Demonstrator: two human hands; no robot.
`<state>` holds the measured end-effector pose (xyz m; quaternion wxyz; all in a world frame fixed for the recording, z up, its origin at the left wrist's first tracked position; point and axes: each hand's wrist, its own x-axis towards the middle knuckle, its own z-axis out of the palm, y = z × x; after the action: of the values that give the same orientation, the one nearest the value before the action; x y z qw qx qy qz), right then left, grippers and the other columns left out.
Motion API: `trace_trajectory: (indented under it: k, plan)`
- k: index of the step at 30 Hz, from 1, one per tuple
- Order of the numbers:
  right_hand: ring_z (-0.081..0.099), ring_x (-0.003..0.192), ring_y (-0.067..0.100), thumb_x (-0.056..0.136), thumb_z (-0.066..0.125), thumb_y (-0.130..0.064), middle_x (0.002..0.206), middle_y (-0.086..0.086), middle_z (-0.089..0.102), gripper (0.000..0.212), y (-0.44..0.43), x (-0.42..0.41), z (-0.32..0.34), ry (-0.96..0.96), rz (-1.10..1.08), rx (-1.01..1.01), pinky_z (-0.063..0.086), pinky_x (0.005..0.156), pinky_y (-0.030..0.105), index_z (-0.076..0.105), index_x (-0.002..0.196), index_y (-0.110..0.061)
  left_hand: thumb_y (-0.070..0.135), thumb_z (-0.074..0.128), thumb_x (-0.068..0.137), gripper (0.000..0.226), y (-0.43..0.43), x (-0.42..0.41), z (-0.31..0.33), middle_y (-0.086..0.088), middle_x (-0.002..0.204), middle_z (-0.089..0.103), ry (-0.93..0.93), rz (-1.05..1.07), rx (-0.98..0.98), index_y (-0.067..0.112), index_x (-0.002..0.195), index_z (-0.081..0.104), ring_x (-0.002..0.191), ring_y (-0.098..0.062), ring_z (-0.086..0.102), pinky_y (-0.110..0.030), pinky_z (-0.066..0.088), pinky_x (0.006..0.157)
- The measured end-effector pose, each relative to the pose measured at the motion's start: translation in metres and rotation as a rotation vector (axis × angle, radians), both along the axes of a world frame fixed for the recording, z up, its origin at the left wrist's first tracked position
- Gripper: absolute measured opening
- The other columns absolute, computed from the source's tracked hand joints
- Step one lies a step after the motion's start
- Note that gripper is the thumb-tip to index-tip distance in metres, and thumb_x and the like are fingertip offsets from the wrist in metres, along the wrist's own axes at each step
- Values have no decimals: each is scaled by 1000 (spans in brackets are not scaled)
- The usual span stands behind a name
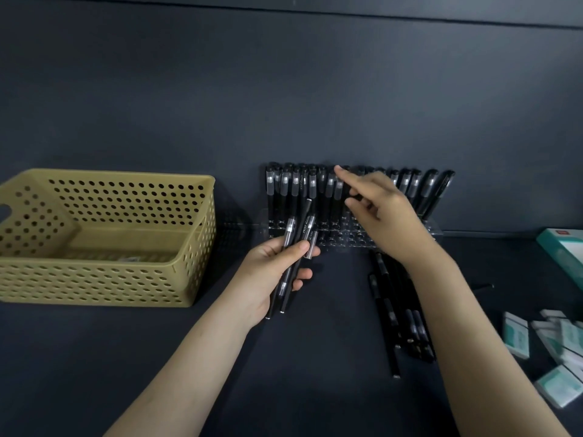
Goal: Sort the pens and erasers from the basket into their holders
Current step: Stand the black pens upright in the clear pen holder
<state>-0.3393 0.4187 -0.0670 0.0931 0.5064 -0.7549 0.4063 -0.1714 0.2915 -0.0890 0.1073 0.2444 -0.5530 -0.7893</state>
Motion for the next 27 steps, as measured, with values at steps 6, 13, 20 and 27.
trace_trajectory:
  k: [6,13,20,27]
  plan:
    - [52,77,16,92,63,-13,101,-5,52,49,16,5,19,-247,34,-78,47,77,19,52,135,-34,21,63,91,15,7,-6,1,0,96,75,-2,-31,-52,13,102,70,62,-8,62,-19,48,54]
    - [60,77,21,83,67,-26,92,-2,69,21,30,20,23,-583,190,-31,52,71,25,73,102,-21,20,63,91,12,23,-19,10,-2,95,75,22,-125,-129,18,100,70,60,-9,60,-20,47,55]
    - [63,79,12,87,66,-5,91,2,68,21,33,13,15,-806,179,-101,53,71,21,65,106,-13,21,64,91,12,29,-24,8,-2,95,75,0,-132,-152,17,101,70,62,-10,59,-20,46,55]
    - [62,77,9,87,66,-9,82,-2,67,16,26,14,5,-866,136,-152,51,70,21,65,103,-13,21,64,91,13,30,-27,4,-2,96,75,-29,-153,-187,17,102,69,62,-8,60,-20,48,56]
